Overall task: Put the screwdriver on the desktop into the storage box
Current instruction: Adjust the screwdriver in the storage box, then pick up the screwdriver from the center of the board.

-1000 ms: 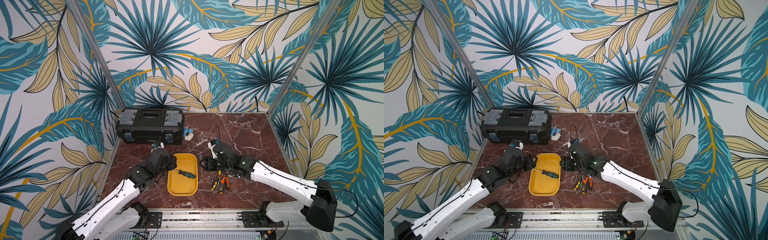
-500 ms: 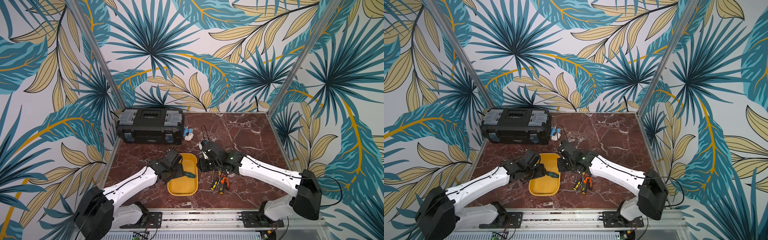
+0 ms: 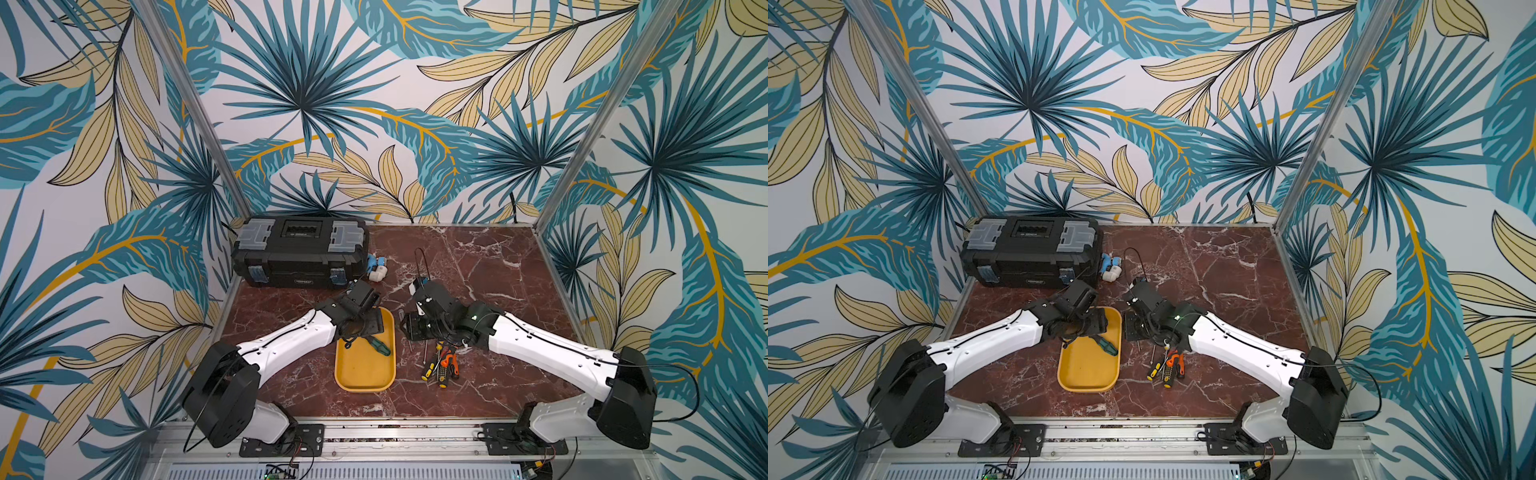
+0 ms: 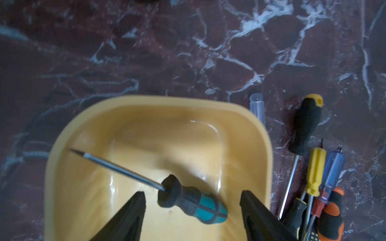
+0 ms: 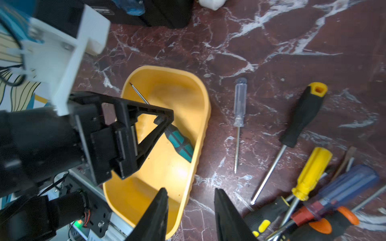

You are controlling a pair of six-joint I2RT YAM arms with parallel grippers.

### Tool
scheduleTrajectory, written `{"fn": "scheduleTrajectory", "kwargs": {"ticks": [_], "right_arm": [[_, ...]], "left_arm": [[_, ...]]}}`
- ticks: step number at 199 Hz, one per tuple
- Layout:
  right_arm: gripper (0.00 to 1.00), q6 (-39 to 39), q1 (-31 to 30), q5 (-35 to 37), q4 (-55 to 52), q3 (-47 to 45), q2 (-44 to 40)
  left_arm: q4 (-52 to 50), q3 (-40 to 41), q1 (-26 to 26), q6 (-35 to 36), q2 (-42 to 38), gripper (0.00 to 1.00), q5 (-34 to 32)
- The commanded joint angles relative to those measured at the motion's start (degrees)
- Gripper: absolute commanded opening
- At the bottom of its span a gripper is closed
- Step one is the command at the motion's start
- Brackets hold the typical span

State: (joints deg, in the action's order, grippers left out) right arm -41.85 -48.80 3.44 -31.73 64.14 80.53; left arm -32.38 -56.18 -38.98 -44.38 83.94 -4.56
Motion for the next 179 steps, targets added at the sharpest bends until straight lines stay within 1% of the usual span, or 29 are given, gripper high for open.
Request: {"fn": "scheduleTrajectory", "kwargs": {"ticks": [1, 15, 37, 84, 116, 133, 145, 179], "right_arm": [[0.43, -3.4, 4.0, 2.5, -2.6, -1.4, 1.0], [0.43, -4.3, 6.5, 2.3, -2.6, -1.3, 2.6], [0.43, -4.2, 9.1, -1.6, -2.6, 0.6, 7.9], [0.43, -2.5, 9.4, -2.9, -2.6, 5.1, 18.5], [0.43, -1.5, 9.3, -4.7, -2.4, 7.4, 24.1], [0.43, -1.2, 9.3, -5.2, -1.8, 7.7, 25.2], [0.43, -1.0, 9.1, -6.1, -1.5, 7.8, 25.9], [0.43, -1.3, 7.8, -6.8, -1.6, 8.1, 28.3]], "left_arm": [[-2.0, -6.1, -2.6, 5.3, 1.0, 0.75, -4.3], [-3.5, -6.6, -3.7, 6.2, 0.8, 0.75, -5.5], [-5.3, -4.7, -4.0, 6.2, -0.6, 0.76, -6.3], [-8.3, 0.9, -4.0, 4.6, -7.7, 0.74, -6.6], [-3.5, 4.0, -4.0, 3.4, -16.2, 0.74, -3.2], [-2.0, 5.9, -3.9, 0.5, -19.7, 0.73, -4.0], [-1.5, 7.2, -3.6, -0.7, -20.9, 0.73, -3.7], [-2.7, 7.3, -3.2, -0.3, -21.6, 0.72, -2.8]]}}
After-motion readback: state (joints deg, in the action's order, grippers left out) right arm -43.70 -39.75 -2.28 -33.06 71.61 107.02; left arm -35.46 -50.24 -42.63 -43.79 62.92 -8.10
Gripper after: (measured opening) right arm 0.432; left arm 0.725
